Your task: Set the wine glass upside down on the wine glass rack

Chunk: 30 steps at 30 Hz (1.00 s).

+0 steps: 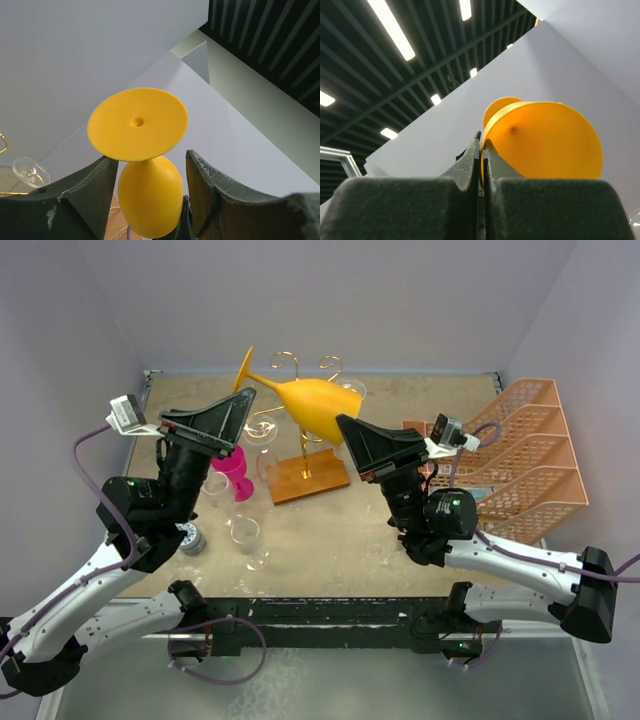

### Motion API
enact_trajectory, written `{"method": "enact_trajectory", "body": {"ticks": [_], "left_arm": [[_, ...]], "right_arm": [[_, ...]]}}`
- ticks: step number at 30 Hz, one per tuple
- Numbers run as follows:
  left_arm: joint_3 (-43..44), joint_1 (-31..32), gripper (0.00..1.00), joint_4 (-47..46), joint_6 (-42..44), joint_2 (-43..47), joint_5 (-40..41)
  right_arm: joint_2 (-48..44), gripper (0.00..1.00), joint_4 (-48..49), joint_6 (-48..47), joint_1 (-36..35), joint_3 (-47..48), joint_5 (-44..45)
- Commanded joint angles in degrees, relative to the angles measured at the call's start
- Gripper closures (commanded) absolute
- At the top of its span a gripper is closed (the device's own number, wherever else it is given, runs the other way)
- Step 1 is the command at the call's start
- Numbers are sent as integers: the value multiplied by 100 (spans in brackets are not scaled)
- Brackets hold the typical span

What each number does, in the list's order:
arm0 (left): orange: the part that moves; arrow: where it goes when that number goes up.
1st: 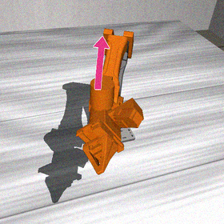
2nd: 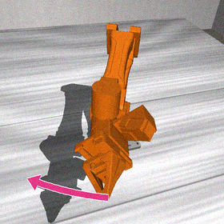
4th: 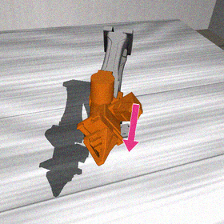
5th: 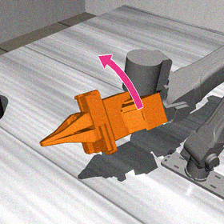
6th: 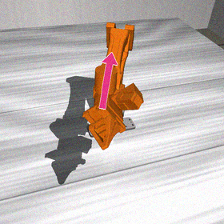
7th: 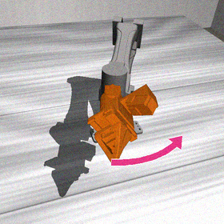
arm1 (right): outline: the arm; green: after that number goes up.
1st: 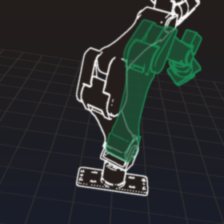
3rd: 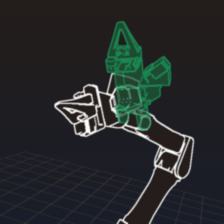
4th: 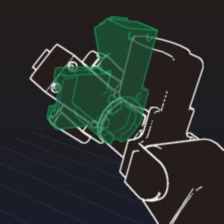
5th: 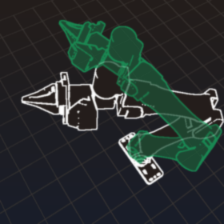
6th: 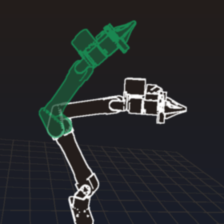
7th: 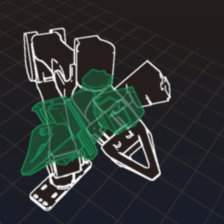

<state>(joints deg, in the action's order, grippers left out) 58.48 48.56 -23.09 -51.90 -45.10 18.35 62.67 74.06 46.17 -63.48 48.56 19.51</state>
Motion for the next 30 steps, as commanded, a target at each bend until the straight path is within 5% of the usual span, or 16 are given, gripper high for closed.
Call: {"method": "enact_trajectory", "body": {"ticks": [1,8,16,20,22,23,27,30], "left_arm": [[66,22,47,-544,-198,-172,84],[-116,20,52,-1058,-195,-221,635],[-344,22,73,-1590,94,-37,955],[-408,22,96,-1708,319,-12,899],[-440,22,100,-1847,513,8,774],[-433,22,100,-1897,650,30,688],[-213,22,100,-1438,1268,149,570],[42,22,100,-744,1791,298,813]], "right_arm": [[135,100,483,143,3,282,-589],[505,100,606,366,3,603,-1224],[564,100,469,630,3,531,-1697],[470,100,136,622,3,532,-1929],[384,100,3,589,3,492,-1961],[333,97,-68,528,3,468,-1978],[-18,56,-670,180,3,376,-1823],[-377,41,-1264,-96,7,140,-1450]]}}
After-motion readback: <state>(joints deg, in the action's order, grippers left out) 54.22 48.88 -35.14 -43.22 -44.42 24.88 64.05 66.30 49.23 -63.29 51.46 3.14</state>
